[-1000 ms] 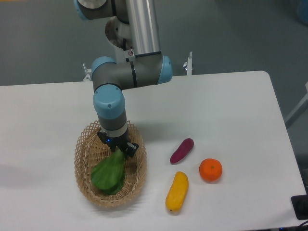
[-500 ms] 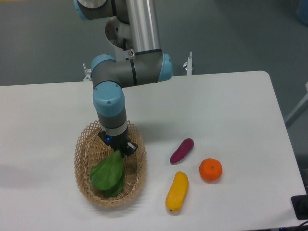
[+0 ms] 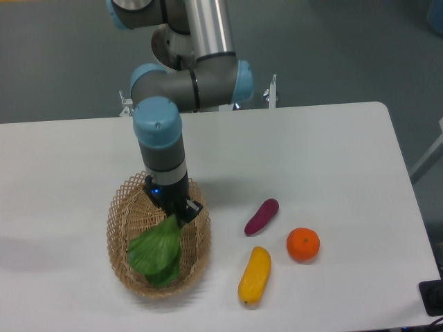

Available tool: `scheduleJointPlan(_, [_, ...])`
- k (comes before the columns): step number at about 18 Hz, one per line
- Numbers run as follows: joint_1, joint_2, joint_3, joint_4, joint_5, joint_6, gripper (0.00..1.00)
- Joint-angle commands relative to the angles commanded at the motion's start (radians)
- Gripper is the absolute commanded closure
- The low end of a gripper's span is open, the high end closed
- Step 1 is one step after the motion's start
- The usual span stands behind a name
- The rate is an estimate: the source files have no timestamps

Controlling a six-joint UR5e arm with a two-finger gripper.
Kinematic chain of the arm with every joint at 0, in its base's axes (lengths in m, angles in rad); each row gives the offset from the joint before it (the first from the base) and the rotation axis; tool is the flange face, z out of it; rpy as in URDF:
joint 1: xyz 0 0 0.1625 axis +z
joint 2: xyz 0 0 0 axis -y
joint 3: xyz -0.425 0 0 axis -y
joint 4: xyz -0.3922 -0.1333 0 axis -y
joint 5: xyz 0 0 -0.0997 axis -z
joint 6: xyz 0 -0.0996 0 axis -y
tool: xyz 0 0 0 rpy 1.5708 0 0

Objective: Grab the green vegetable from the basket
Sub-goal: 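Lift the bok choy out of the basket and carry it toward the orange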

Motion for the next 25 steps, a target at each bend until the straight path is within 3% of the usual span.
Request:
scheduleJointPlan(5, [0.107, 0.052, 0.022, -0.057, -0.018, 0.132, 0.75])
scheduleJointPlan(11, [0.296, 0.104, 0.043, -0.173, -0.094, 0.349, 0.75])
scheduleJointPlan(17, [0.465, 0.106, 0.052, -0.23, -0.1, 0.607, 0.75])
scheduleJointPlan(21, [0.52, 0.107, 0.066, -0.264, -0.123, 0.693, 0.75])
scheduleJointPlan(25, [0.523, 0.106, 0.074, -0.281, -0.126, 0.696, 0.75])
